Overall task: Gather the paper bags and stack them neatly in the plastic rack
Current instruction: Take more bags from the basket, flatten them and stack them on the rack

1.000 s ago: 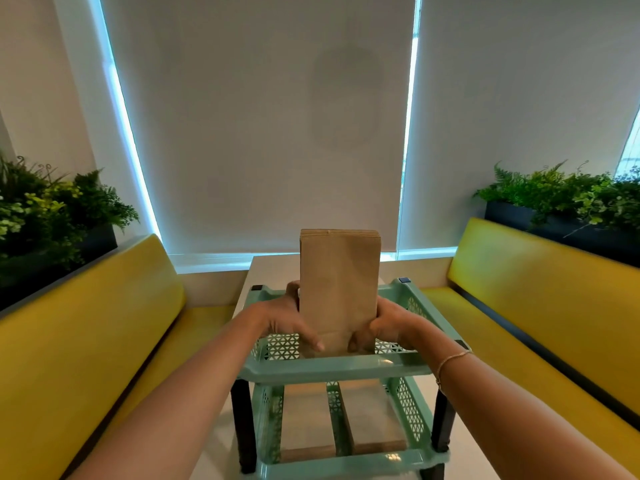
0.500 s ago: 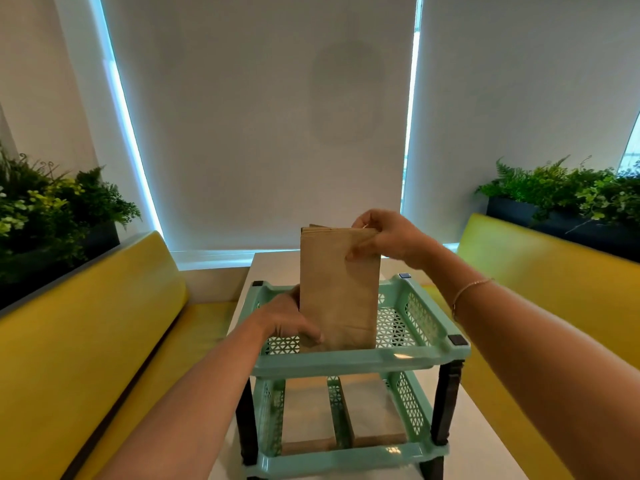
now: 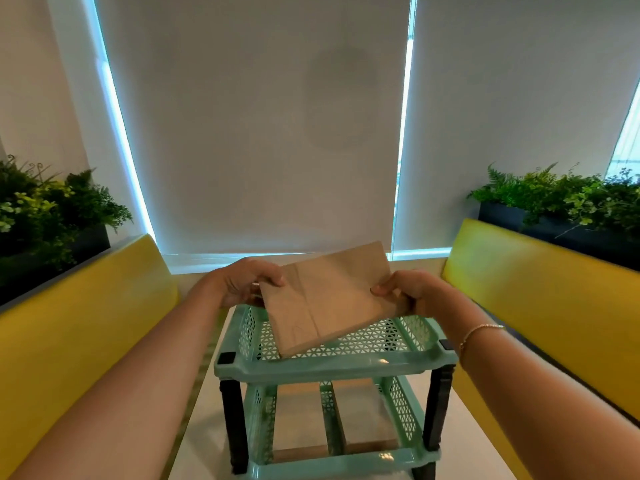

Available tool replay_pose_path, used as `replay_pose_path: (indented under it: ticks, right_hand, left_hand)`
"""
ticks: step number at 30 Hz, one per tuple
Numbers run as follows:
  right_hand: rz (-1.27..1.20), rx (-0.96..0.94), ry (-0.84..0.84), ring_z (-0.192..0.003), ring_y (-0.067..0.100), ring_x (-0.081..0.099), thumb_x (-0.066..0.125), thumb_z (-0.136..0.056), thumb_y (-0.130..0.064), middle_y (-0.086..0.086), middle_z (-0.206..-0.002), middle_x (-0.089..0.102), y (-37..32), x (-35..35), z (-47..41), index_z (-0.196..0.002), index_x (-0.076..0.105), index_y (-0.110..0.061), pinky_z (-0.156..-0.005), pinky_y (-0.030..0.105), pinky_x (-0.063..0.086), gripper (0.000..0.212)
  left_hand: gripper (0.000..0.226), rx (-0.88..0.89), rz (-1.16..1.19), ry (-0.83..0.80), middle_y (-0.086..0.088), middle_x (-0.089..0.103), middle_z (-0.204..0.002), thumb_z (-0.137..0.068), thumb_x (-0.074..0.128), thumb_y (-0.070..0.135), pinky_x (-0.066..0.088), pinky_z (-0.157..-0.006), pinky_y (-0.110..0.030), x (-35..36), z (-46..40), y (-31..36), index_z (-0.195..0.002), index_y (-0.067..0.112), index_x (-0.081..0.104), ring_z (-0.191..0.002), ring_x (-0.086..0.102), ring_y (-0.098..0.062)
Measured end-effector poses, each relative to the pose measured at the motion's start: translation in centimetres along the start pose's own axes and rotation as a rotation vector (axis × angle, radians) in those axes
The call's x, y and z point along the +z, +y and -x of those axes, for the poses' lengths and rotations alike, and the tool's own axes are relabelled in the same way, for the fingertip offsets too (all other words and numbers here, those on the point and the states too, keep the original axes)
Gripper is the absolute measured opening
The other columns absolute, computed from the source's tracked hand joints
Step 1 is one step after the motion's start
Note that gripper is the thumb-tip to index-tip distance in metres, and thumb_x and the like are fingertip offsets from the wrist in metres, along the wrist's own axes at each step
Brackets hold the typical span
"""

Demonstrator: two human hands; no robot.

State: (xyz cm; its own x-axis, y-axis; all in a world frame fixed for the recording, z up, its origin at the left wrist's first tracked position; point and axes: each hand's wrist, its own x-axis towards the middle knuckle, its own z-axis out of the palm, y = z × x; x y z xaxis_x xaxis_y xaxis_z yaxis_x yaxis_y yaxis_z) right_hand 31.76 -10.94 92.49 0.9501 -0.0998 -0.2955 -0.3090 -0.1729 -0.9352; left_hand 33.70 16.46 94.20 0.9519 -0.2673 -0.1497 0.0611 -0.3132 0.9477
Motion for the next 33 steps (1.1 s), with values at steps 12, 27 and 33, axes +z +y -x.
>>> replay_pose_path:
  ticks: [12,27,33]
  right_hand:
    - [0.257,0.339,0.06,-0.098,0.027,0.062,0.059,-0.089,-0.013,0.016,-0.098,0.058,2.6,3.1,-2.2,-0.1,0.044,0.002,-0.094,0.038,0.05,0.024]
    - [0.402,0.239,0.144,-0.102,0.026,0.064,0.056,-0.091,-0.013,0.014,-0.089,0.06,2.6,4.2,-2.1,-0.075,0.045,-0.003,-0.094,0.037,0.051,0.022]
    - [0.551,0.148,0.19,-0.101,0.026,0.065,0.054,-0.09,-0.012,0.011,-0.085,0.061,2.6,4.9,-2.0,-0.068,0.051,-0.005,-0.093,0.037,0.052,0.023]
  left_hand:
    - [0.013,-0.236,-0.083,0.219,-0.011,0.05,-0.076,-0.086,0.055,0.016,0.045,-0.056,-0.031,3.0,-3.8,-1.8,-0.089,0.006,0.048,-0.065,0.05,-0.024]
    - [0.026,-0.373,0.118,0.159,-0.012,0.058,-0.074,-0.097,0.049,0.028,0.047,-0.063,-0.035,4.3,-3.4,-2.6,-0.087,0.004,0.051,-0.066,0.056,-0.025]
    - [0.038,-0.357,0.12,0.124,-0.021,0.061,-0.112,-0.095,0.052,0.033,0.049,-0.088,-0.041,4.9,-2.5,-1.8,-0.117,0.003,0.05,-0.09,0.062,-0.032]
